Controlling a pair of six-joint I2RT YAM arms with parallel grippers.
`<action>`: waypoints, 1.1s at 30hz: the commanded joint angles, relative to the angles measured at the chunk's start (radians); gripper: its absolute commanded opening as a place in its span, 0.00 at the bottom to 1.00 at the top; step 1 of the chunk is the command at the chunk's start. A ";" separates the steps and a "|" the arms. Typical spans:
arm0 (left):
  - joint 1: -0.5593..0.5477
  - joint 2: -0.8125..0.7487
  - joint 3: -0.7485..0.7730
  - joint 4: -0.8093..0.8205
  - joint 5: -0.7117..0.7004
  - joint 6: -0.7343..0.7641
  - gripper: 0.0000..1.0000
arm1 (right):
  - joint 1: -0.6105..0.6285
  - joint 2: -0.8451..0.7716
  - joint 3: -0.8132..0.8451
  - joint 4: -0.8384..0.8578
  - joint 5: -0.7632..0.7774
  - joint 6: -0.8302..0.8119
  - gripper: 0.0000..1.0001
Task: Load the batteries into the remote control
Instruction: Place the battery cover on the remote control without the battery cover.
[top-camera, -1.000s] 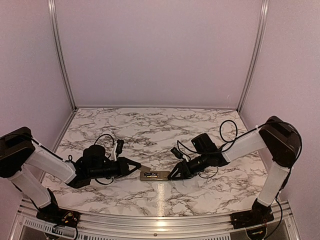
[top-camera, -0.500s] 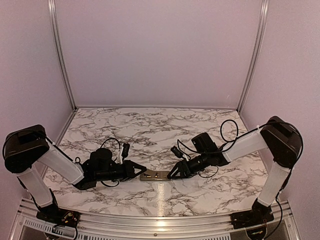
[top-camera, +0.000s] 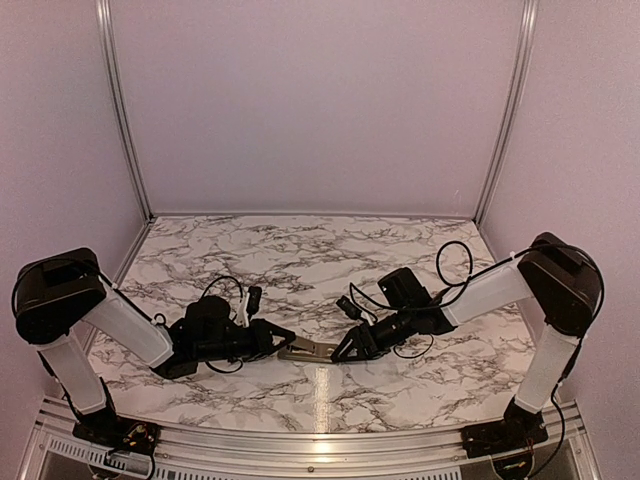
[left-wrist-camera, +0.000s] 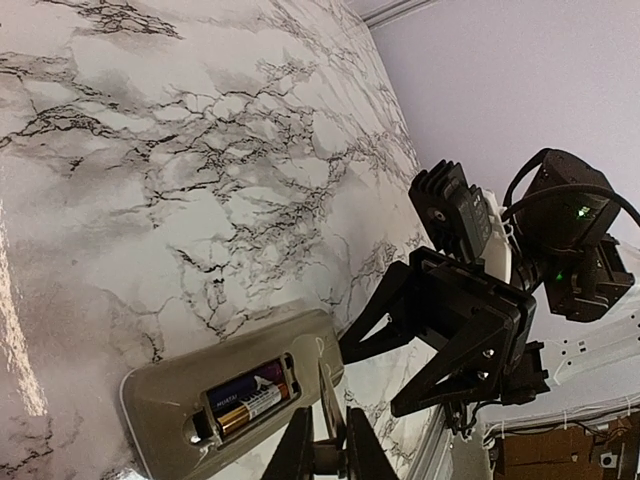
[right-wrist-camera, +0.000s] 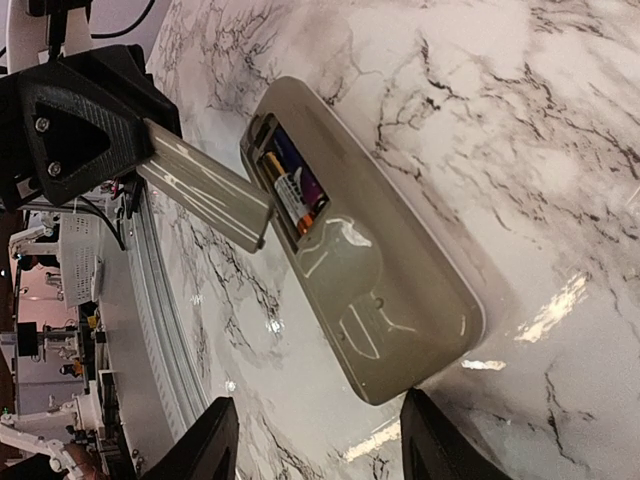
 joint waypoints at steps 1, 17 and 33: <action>-0.006 0.009 0.043 -0.057 -0.017 0.034 0.09 | 0.010 0.010 0.027 0.014 0.005 -0.003 0.53; -0.008 0.014 0.068 -0.142 -0.036 0.053 0.09 | 0.009 -0.004 0.038 -0.017 0.019 -0.021 0.54; -0.017 0.049 0.110 -0.186 -0.022 0.064 0.09 | 0.010 -0.001 0.044 -0.019 0.015 -0.024 0.55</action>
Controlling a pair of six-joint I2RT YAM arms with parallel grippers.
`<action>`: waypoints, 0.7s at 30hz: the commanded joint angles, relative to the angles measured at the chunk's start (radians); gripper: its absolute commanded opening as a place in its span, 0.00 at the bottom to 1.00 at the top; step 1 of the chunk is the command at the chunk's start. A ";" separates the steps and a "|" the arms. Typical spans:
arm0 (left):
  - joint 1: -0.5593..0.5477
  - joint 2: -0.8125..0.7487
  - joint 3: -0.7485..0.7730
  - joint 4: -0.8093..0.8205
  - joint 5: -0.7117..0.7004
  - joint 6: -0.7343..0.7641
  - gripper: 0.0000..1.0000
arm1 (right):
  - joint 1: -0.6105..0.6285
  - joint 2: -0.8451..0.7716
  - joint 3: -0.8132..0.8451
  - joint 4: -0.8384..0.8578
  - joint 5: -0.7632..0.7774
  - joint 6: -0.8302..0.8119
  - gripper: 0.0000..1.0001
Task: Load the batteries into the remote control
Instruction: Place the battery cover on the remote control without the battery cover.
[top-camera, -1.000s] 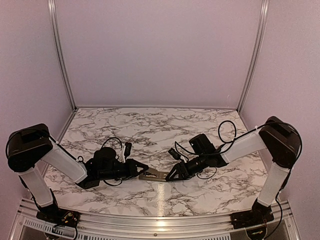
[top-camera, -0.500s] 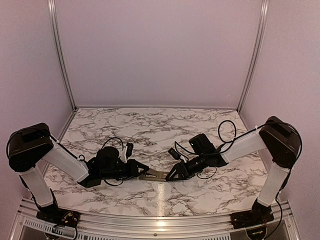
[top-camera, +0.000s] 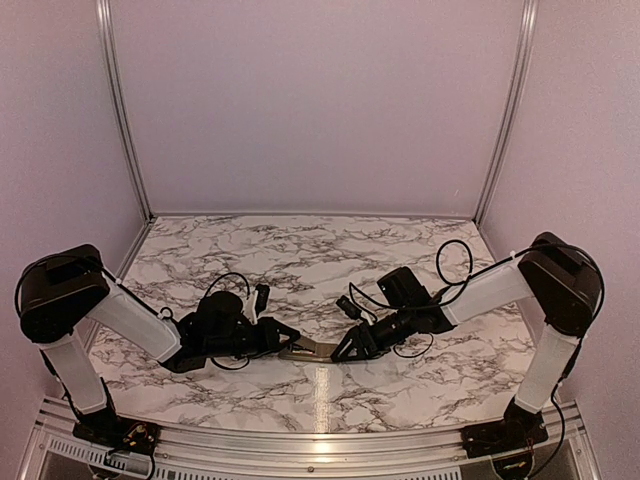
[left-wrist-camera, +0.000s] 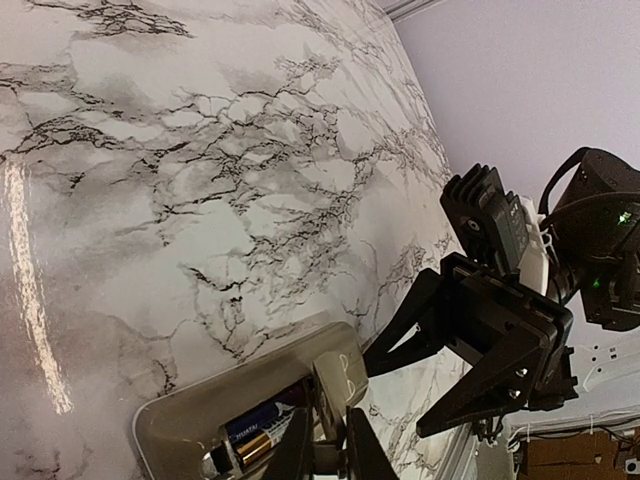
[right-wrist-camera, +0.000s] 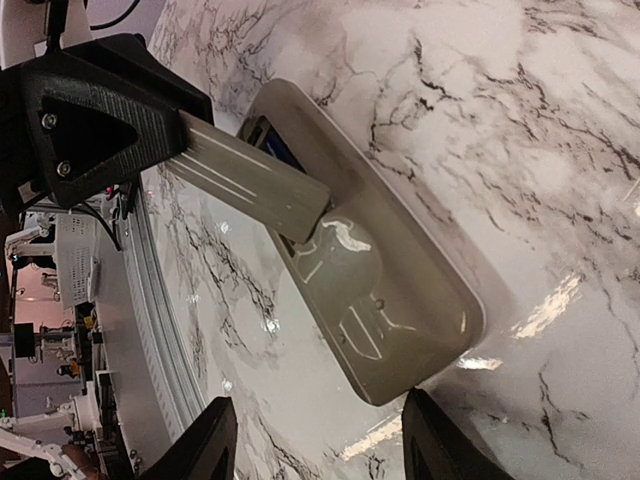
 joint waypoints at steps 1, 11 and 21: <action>-0.011 0.022 0.024 -0.061 0.004 0.015 0.09 | 0.010 0.000 0.033 0.004 0.006 -0.015 0.55; -0.019 -0.061 -0.004 -0.148 -0.028 0.002 0.07 | 0.009 0.000 0.036 0.004 0.005 -0.015 0.55; -0.029 -0.041 0.012 -0.156 -0.031 -0.008 0.07 | 0.009 -0.001 0.033 0.010 0.001 -0.018 0.55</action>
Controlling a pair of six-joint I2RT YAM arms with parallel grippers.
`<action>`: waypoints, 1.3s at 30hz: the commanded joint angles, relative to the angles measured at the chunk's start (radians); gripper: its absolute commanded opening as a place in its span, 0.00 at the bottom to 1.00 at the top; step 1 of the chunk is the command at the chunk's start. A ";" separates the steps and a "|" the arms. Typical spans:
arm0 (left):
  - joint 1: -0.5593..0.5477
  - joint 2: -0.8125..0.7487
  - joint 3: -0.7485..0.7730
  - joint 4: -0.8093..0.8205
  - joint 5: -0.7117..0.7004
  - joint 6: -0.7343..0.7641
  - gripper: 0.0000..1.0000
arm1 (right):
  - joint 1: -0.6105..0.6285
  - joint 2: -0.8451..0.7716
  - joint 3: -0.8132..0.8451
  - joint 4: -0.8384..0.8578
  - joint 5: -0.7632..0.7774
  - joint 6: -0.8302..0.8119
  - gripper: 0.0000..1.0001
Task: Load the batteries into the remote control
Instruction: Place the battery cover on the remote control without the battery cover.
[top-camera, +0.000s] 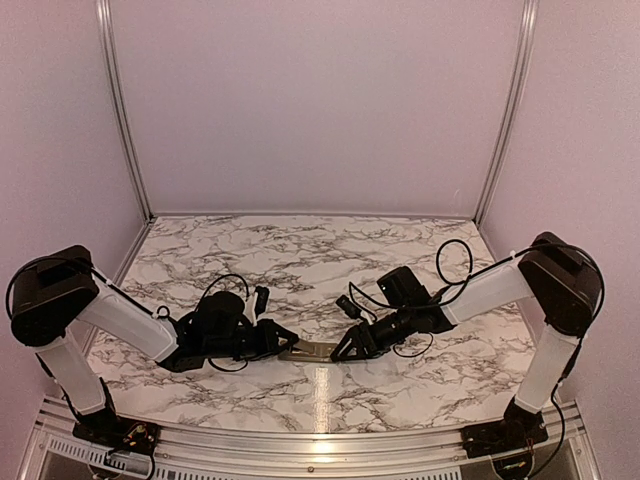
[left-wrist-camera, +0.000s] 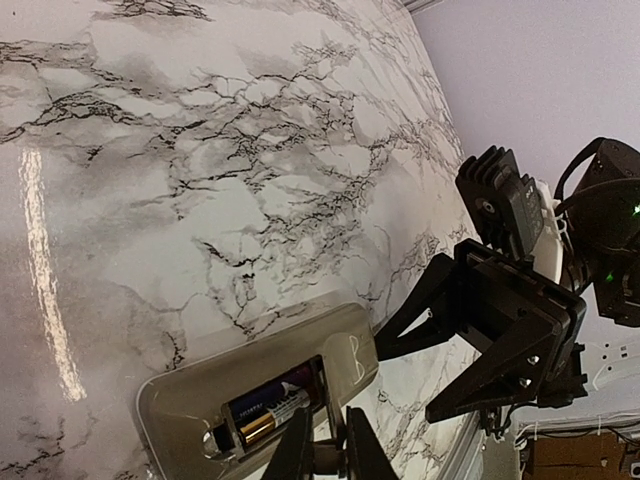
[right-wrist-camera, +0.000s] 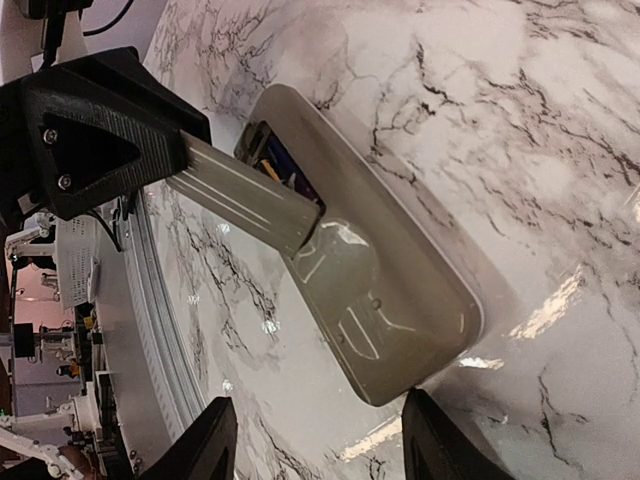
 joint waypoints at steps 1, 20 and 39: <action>-0.011 0.013 0.011 -0.051 -0.008 -0.004 0.07 | 0.010 -0.002 0.029 0.010 -0.001 -0.016 0.55; -0.022 0.015 0.057 -0.243 -0.058 -0.010 0.07 | 0.009 0.000 0.033 0.010 -0.009 -0.021 0.54; -0.049 0.005 0.096 -0.314 -0.099 -0.013 0.11 | 0.010 0.002 0.035 0.025 -0.024 -0.022 0.55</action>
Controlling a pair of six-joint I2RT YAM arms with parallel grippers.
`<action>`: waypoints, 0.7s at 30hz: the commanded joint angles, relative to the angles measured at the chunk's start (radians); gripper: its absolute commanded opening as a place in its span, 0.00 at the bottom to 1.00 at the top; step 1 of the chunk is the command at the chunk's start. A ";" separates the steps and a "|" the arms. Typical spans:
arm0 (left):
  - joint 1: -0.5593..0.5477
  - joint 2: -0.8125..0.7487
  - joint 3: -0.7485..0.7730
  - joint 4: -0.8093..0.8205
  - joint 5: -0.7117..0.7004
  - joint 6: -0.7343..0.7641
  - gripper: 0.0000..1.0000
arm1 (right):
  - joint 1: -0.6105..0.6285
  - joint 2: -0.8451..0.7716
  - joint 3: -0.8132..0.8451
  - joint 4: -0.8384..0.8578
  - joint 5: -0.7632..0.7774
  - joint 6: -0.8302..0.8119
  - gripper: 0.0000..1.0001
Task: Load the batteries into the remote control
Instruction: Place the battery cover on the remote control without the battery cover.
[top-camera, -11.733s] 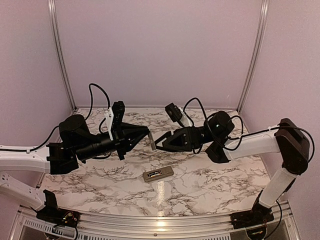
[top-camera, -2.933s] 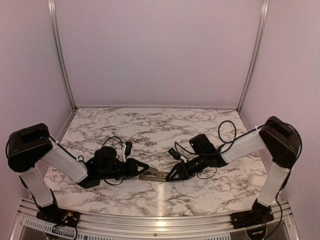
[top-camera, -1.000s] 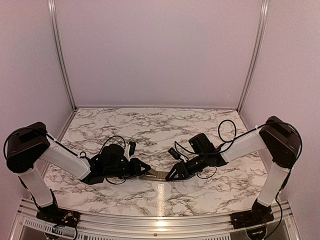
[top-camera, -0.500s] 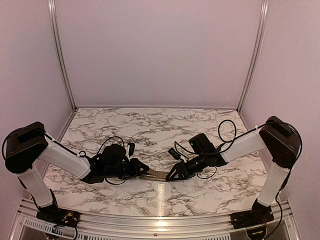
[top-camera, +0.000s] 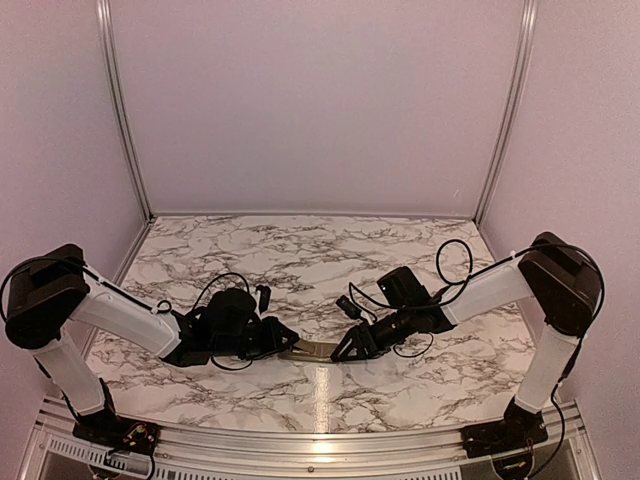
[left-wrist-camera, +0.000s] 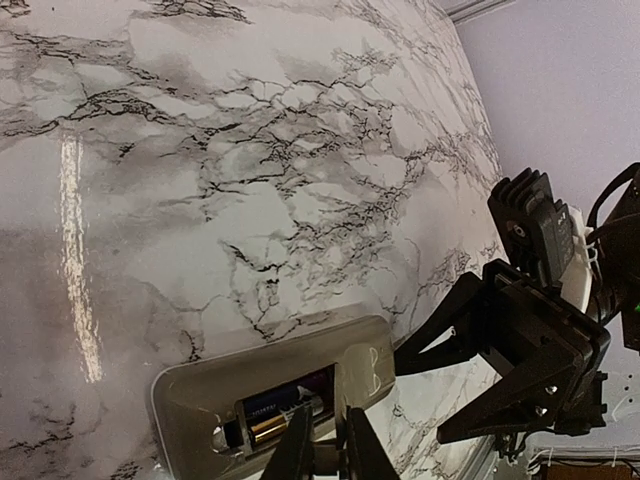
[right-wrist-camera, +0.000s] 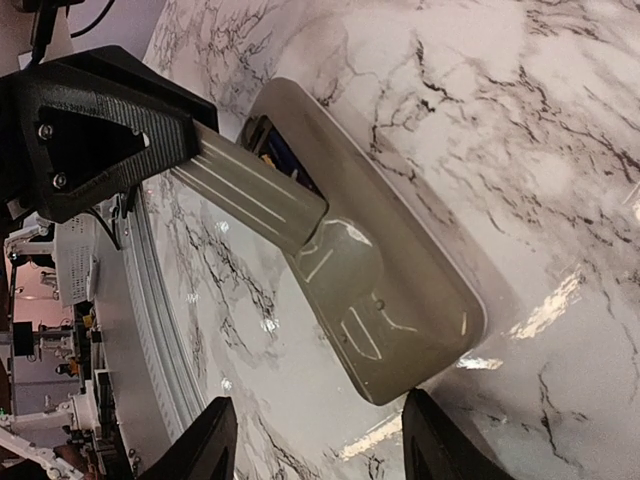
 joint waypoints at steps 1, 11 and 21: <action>-0.016 0.039 0.021 -0.109 0.009 0.026 0.11 | 0.009 0.001 0.036 0.027 -0.024 -0.017 0.55; -0.019 0.058 0.043 -0.149 0.005 0.033 0.29 | 0.010 0.001 0.033 0.027 -0.025 -0.022 0.55; -0.020 0.010 0.071 -0.258 -0.071 0.091 0.44 | 0.009 0.001 0.030 0.029 -0.022 -0.020 0.55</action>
